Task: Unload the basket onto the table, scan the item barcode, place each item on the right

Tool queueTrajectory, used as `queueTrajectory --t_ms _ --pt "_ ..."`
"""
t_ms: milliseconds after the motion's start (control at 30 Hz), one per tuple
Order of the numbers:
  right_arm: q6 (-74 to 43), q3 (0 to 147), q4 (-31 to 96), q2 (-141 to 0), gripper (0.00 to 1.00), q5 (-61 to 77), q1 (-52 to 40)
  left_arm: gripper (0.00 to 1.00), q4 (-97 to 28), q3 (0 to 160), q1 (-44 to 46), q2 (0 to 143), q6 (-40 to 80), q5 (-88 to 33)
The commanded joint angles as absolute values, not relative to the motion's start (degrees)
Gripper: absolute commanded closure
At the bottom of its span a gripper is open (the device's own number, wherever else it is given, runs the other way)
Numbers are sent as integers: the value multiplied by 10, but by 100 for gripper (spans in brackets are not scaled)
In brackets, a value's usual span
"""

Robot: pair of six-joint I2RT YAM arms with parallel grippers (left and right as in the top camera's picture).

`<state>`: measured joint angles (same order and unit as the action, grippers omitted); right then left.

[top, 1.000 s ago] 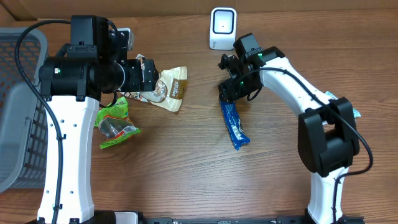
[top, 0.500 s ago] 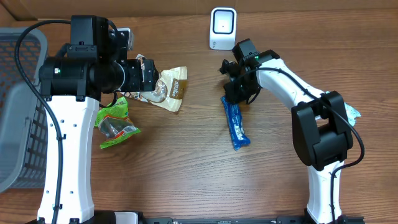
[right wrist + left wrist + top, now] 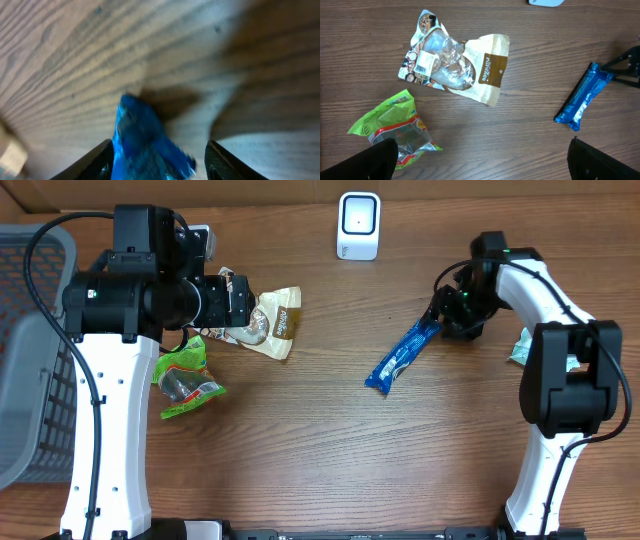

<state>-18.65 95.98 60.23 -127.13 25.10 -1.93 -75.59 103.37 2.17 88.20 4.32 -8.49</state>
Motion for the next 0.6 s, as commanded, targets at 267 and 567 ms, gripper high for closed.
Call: queueTrajectory --t_ms 267,567 --pt "125 1022 690 -1272 44 279 -13 0 -756 1032 22 884 49 -84" --pt "116 1157 786 -1272 43 158 -30 0 -756 1032 22 884 49 -84"
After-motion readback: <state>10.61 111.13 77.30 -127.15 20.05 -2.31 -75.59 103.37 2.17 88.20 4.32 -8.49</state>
